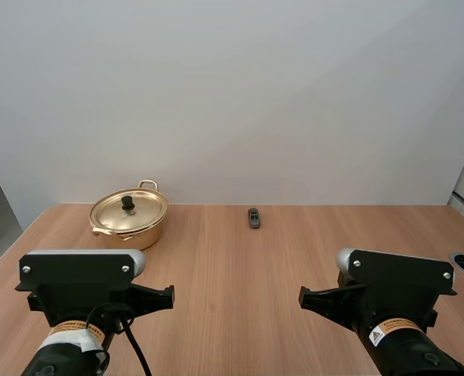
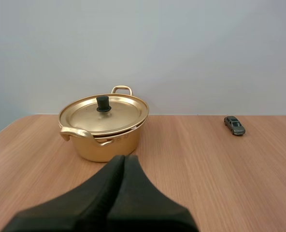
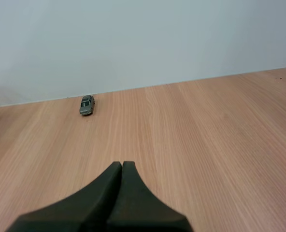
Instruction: Open the pot, put the car inside, and close it
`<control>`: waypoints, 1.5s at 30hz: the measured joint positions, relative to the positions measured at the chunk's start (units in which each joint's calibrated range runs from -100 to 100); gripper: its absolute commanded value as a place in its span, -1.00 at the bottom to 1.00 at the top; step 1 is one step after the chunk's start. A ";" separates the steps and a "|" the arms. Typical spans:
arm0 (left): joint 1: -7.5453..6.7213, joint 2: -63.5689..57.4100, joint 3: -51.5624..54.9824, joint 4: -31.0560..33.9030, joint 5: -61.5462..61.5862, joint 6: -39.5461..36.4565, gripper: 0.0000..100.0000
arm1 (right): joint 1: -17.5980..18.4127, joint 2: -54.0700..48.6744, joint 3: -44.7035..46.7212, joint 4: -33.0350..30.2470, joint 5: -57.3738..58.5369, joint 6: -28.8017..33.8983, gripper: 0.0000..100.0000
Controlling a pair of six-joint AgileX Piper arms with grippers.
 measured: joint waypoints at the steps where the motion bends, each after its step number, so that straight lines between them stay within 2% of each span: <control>1: 0.00 0.00 0.00 0.00 0.00 0.00 -1.00 | 0.00 0.00 0.00 0.00 0.00 0.00 -1.00; 45: 0.00 0.00 0.00 0.00 0.16 0.00 -1.00 | 0.00 0.00 0.00 1.05 -1.52 0.00 -1.00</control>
